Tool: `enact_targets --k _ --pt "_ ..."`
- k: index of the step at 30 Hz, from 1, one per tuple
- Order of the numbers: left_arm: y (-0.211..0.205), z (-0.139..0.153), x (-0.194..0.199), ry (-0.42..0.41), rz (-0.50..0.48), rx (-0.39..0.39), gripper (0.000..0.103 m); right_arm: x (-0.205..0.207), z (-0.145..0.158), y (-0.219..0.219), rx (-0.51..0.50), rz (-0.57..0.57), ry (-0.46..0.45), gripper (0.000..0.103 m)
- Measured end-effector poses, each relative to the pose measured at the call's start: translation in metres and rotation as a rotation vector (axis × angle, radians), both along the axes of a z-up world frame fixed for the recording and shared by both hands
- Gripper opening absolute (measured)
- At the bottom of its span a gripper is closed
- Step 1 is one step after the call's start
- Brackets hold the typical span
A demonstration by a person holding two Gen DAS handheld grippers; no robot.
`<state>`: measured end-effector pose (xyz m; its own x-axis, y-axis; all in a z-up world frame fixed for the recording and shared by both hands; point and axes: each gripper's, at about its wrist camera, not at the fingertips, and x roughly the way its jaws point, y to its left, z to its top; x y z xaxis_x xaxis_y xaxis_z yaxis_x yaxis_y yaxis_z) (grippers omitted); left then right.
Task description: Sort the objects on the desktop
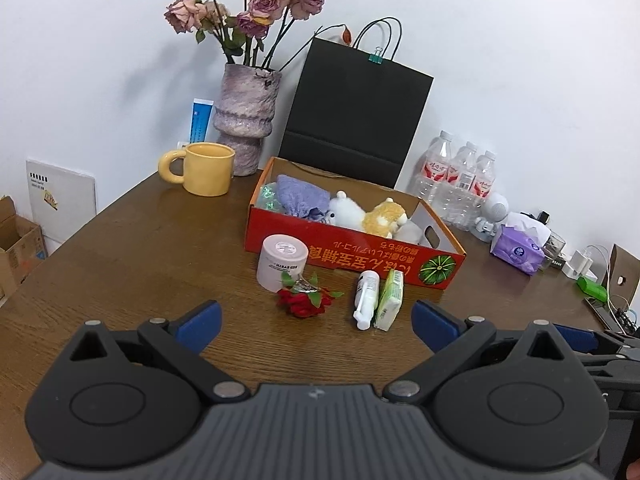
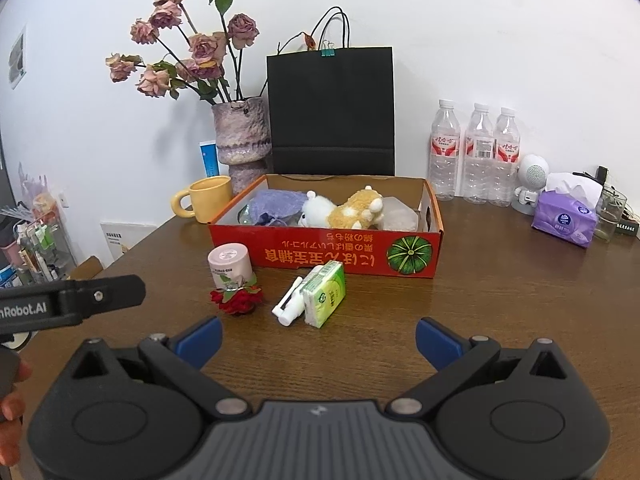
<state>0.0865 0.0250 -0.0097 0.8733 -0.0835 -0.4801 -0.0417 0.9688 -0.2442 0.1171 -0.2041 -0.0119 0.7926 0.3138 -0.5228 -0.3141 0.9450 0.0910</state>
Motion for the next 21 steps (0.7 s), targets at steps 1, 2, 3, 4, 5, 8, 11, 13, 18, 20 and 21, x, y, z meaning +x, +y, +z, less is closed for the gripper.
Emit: enact_targets --k 1,2,3,4,5,8,11,13,18,20,21 --pt "-0.001 0.0 -0.001 -0.001 -0.003 0.003 0.103 -0.001 0.0 0.0 0.0 0.0 0.0 0.103" --pt "-0.002 0.0 -0.001 -0.003 -0.005 0.007 0.103 -0.001 -0.001 -0.001 0.0 -0.001 0.001 0.103" --pt "-0.003 0.0 -0.002 -0.004 -0.007 0.009 0.103 -0.002 -0.001 -0.001 -0.001 -0.002 0.002 0.103" --pt "-0.004 0.0 -0.002 -0.004 -0.007 0.011 0.103 -0.002 -0.002 -0.001 -0.003 -0.002 0.003 0.103" --pt "-0.006 0.0 -0.002 -0.007 -0.007 0.014 0.103 -0.003 -0.002 -0.001 -0.003 -0.002 0.003 0.103" --pt "-0.009 0.001 -0.004 -0.014 -0.008 0.03 0.103 -0.005 -0.002 -0.003 0.0 -0.002 0.002 0.103" --pt "-0.012 0.001 -0.004 -0.014 -0.011 0.034 0.103 -0.006 -0.003 -0.005 0.004 -0.004 0.002 0.103" --pt "-0.013 0.001 -0.005 -0.014 -0.011 0.039 0.103 -0.007 -0.003 -0.005 0.007 -0.004 0.002 0.103" --pt "-0.014 0.001 -0.006 -0.011 -0.012 0.044 0.103 -0.008 -0.005 -0.007 0.011 -0.002 0.007 0.103" --pt "-0.015 0.001 -0.005 -0.012 -0.014 0.046 0.103 -0.009 -0.006 -0.007 0.013 -0.002 0.007 0.103" --pt "-0.015 0.001 -0.006 -0.013 -0.014 0.047 0.103 -0.009 -0.006 -0.008 0.013 -0.003 0.007 0.103"
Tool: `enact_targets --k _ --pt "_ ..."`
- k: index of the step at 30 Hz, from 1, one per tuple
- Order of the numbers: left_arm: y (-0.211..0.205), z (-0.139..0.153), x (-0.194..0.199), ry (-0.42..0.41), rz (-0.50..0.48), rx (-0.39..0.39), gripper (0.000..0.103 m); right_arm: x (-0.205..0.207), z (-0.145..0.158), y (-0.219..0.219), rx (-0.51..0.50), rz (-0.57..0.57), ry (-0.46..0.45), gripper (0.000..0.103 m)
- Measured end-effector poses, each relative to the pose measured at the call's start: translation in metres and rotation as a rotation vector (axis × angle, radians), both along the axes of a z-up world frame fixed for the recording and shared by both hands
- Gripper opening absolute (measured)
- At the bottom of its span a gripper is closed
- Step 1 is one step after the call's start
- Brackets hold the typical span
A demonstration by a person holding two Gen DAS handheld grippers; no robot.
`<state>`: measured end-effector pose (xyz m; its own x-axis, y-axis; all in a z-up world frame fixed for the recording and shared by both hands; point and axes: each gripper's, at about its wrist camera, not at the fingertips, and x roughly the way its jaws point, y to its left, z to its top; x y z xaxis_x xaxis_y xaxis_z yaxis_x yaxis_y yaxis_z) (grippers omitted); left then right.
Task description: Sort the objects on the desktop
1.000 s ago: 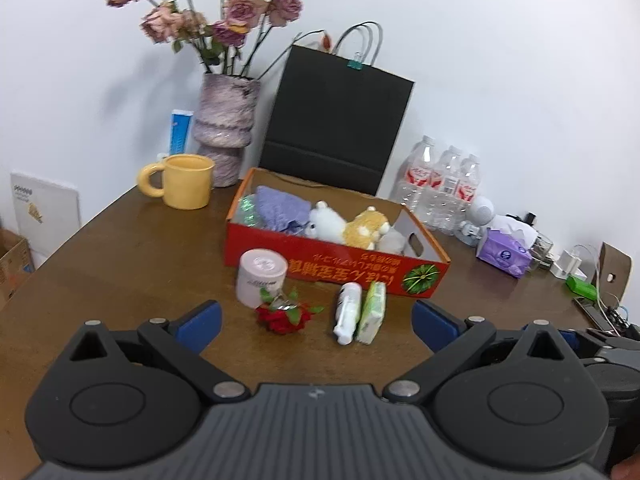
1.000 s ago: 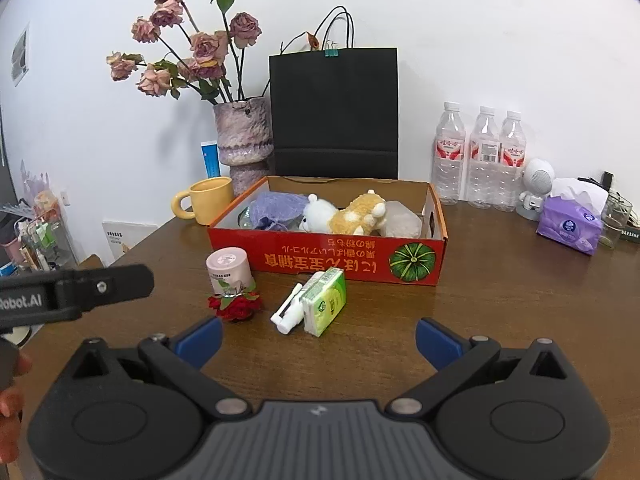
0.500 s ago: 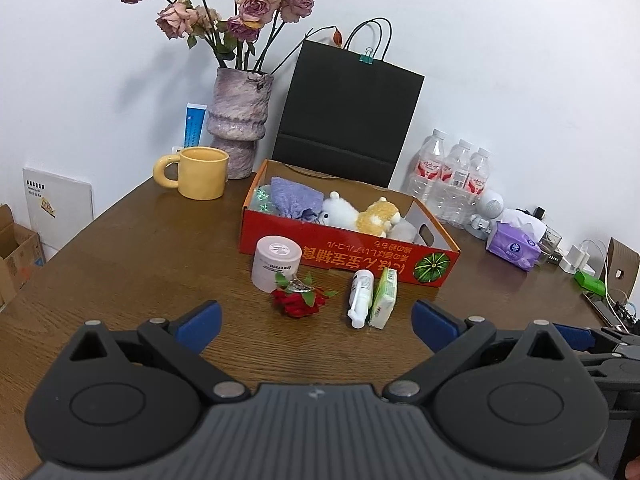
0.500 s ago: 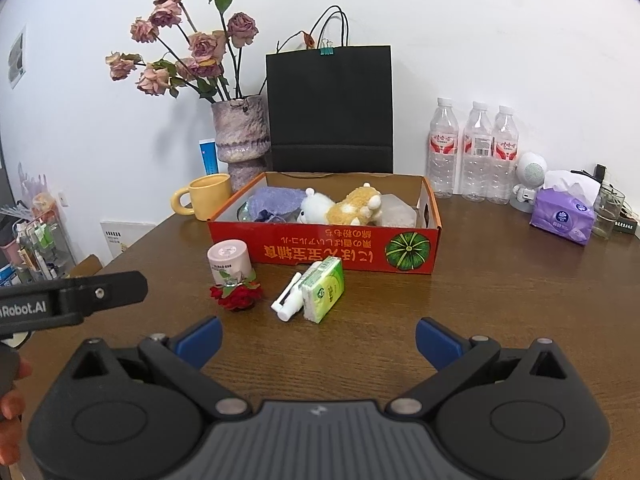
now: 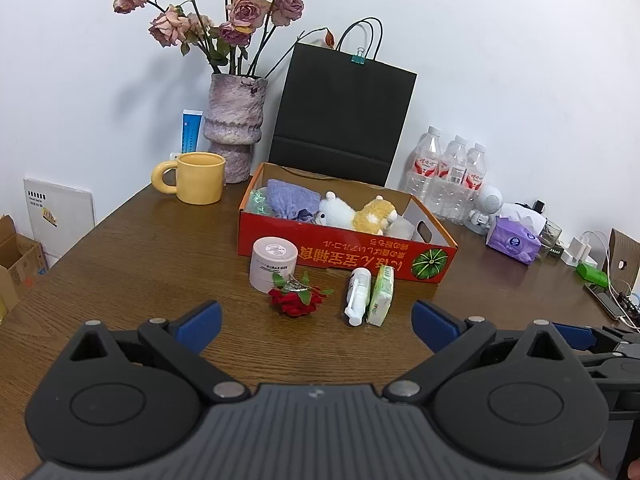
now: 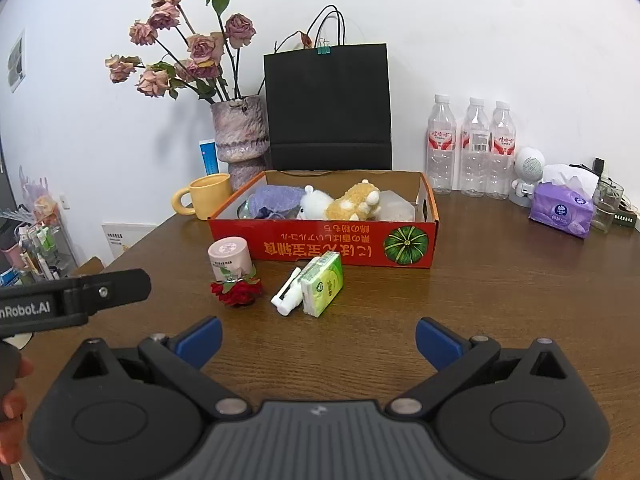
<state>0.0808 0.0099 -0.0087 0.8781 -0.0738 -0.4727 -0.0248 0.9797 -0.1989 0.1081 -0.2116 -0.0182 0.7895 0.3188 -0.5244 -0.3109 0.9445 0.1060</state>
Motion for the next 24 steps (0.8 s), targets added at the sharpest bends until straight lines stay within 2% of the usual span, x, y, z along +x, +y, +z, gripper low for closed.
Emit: enact_targets --k 24 --pt "0.0017 -0.0036 0.0025 0.015 -0.003 0.0 0.103 0.0008 -0.0066 0.0014 0.001 0.011 0.013 0.103"
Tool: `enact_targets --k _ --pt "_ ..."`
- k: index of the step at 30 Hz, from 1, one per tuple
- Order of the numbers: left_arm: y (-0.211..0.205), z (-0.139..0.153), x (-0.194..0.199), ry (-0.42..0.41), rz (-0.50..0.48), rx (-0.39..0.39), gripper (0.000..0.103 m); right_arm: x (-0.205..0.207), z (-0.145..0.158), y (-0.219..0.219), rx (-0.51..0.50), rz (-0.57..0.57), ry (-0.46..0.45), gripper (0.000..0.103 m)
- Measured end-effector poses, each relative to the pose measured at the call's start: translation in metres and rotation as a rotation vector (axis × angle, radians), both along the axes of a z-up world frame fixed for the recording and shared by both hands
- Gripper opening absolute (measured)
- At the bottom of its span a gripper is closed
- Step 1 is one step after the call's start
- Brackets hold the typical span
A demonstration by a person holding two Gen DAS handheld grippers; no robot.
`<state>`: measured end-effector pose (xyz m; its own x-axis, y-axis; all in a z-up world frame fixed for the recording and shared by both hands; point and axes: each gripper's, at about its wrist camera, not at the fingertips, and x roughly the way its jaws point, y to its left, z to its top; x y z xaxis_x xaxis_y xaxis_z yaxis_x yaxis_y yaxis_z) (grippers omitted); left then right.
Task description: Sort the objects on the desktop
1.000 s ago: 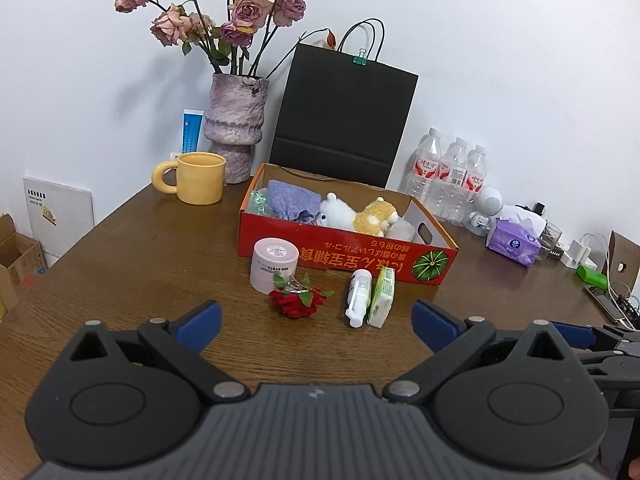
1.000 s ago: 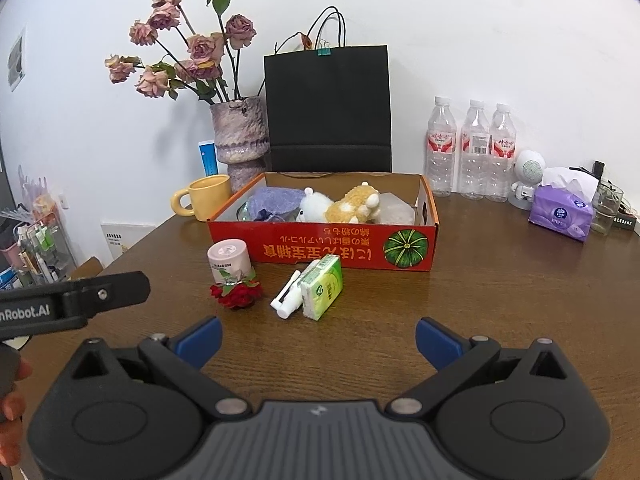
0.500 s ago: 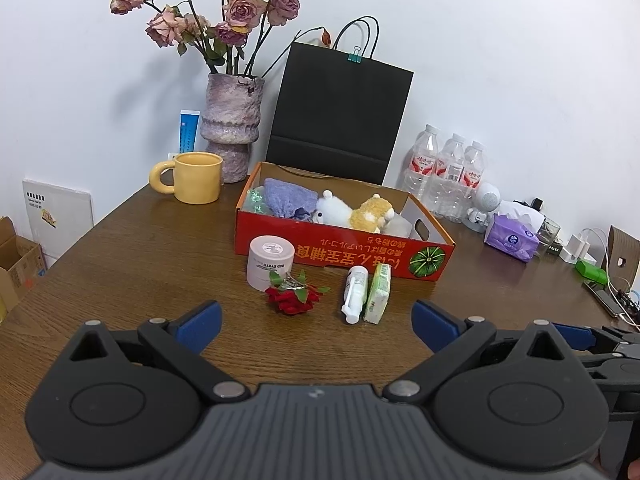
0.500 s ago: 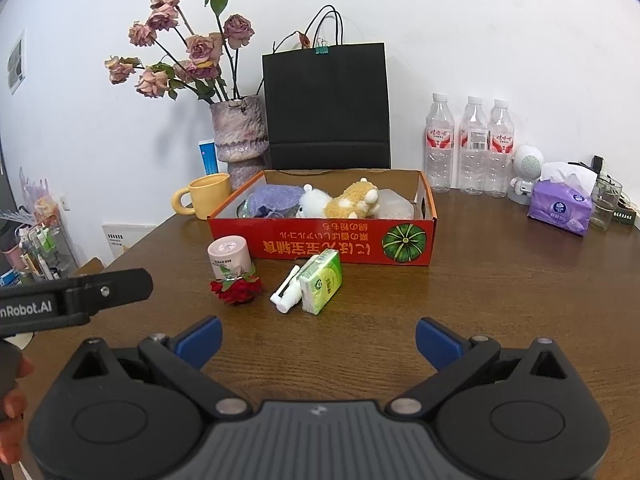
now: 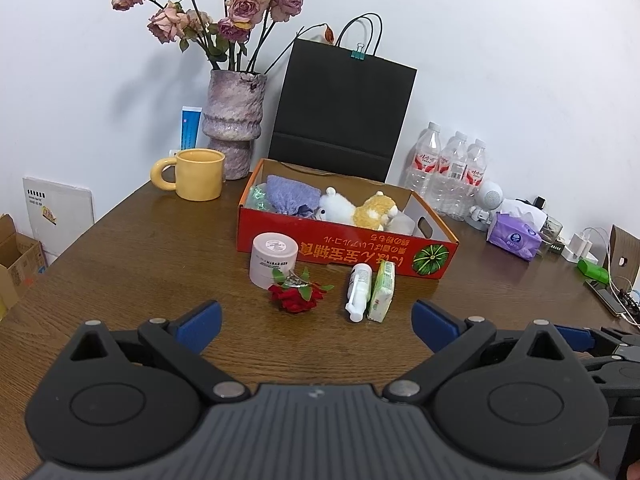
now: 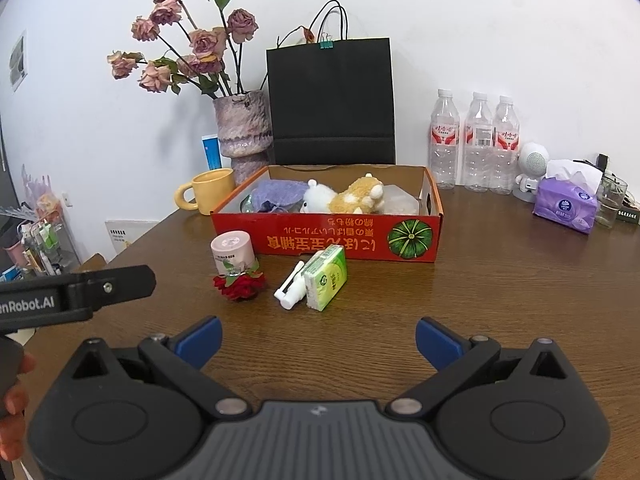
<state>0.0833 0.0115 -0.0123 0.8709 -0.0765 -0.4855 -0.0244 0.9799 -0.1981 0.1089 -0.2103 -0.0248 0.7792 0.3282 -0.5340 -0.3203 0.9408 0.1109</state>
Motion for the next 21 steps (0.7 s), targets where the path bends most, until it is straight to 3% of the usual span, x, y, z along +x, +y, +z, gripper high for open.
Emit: enact_targets --k 21 --pt "0.01 -0.013 0.025 0.045 0.021 0.0 0.103 0.023 -0.021 -0.002 0.03 0.021 0.016 0.103"
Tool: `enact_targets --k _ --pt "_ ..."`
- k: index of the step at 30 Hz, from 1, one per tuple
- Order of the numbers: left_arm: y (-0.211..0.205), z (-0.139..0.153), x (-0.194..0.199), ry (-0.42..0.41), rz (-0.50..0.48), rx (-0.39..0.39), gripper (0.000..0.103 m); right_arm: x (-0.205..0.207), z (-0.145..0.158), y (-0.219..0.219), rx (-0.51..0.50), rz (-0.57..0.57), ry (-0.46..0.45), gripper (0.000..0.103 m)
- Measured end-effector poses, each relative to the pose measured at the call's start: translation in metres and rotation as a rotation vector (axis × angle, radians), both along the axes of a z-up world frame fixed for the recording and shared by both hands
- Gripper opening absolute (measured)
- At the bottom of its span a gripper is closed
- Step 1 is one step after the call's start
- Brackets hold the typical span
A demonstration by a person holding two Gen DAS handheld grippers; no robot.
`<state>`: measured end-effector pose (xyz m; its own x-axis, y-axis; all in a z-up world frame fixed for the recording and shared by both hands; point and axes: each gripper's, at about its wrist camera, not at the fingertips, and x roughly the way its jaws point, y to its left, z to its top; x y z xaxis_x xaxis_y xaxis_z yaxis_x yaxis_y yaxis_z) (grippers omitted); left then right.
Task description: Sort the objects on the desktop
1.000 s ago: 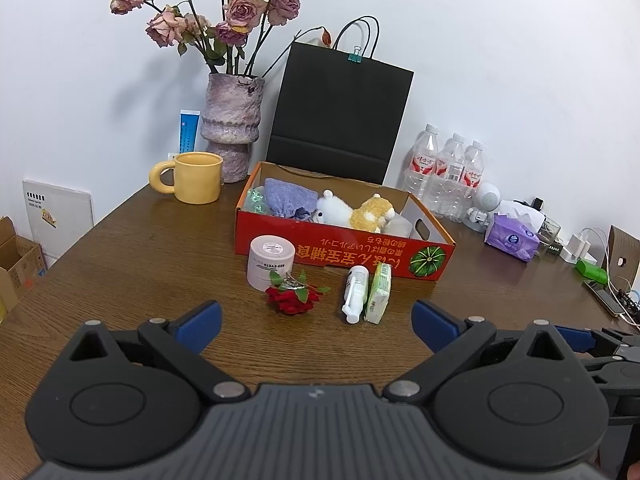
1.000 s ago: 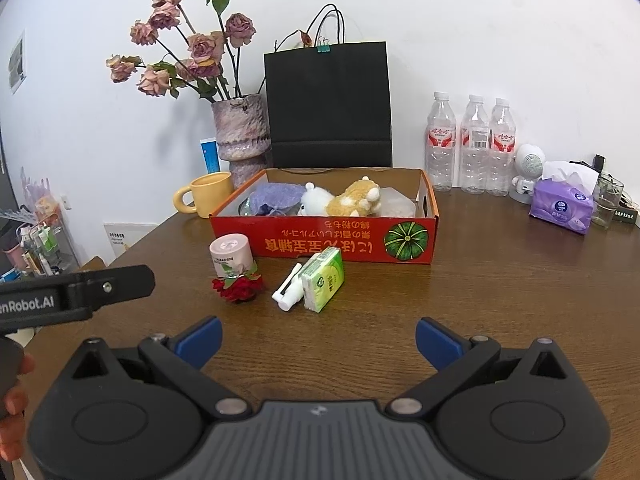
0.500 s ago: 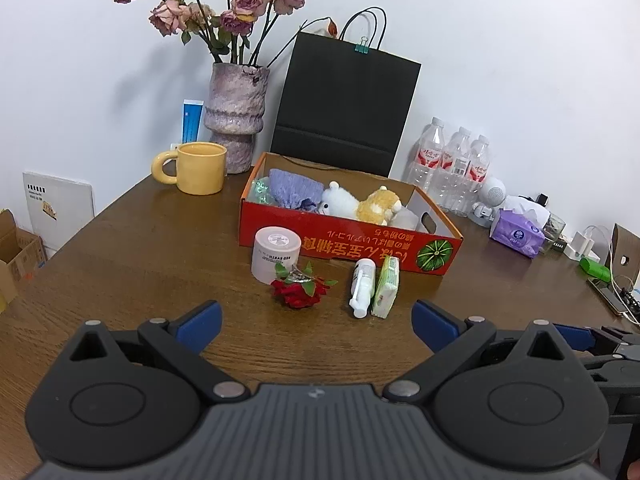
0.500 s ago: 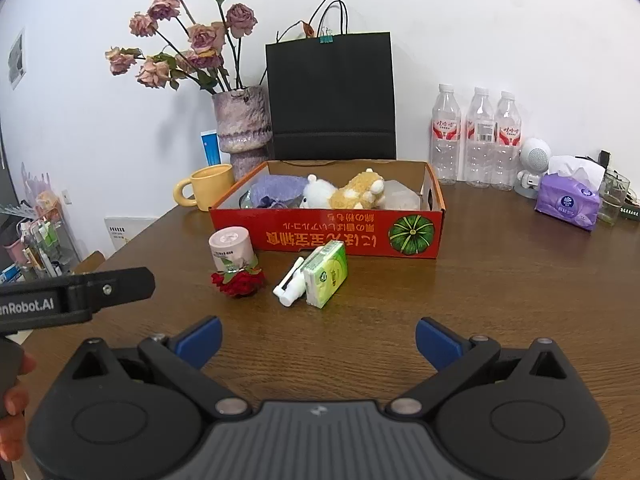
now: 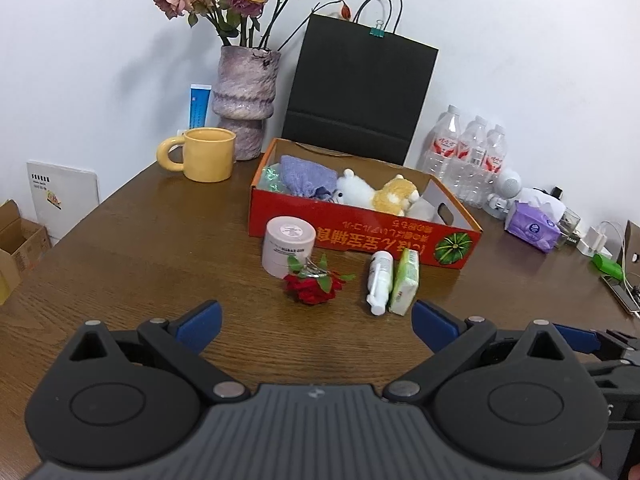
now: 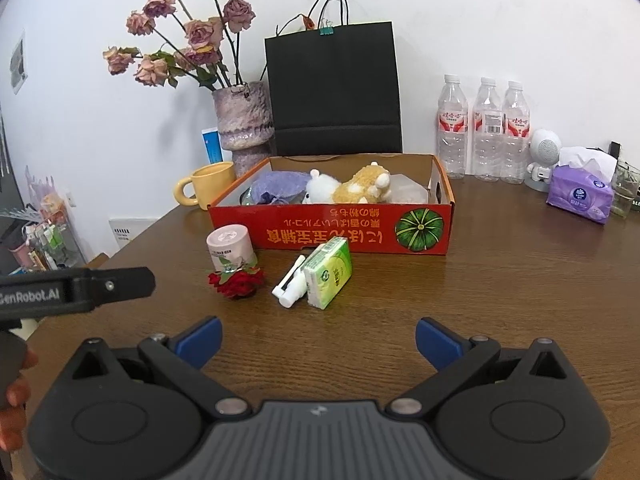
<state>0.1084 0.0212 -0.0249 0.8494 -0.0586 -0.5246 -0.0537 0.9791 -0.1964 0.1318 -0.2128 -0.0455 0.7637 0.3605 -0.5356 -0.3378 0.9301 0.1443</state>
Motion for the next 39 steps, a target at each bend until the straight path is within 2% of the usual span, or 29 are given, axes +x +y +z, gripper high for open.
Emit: enact_targets --k 7,16,30,34,37,39 --pt "0.013 -0.013 0.022 0.033 0.016 -0.019 0.103 0.026 -0.013 0.011 -0.022 -0.007 0.022 0.103" --pt "0.021 -0.026 0.054 0.053 -0.016 -0.029 0.103 0.058 -0.027 0.034 -0.068 -0.027 0.019 0.103" --pt "0.01 -0.043 0.084 0.092 -0.062 0.063 0.103 0.086 -0.033 0.036 -0.072 -0.059 0.008 0.097" --pt "0.013 -0.05 0.096 0.114 -0.069 0.059 0.099 0.096 -0.036 0.04 -0.082 -0.065 0.01 0.093" --pt "0.014 -0.055 0.108 0.135 -0.082 0.053 0.091 0.105 -0.038 0.046 -0.091 -0.066 0.009 0.087" --pt "0.012 -0.057 0.115 0.142 -0.095 0.054 0.087 0.112 -0.04 0.05 -0.097 -0.074 0.015 0.086"
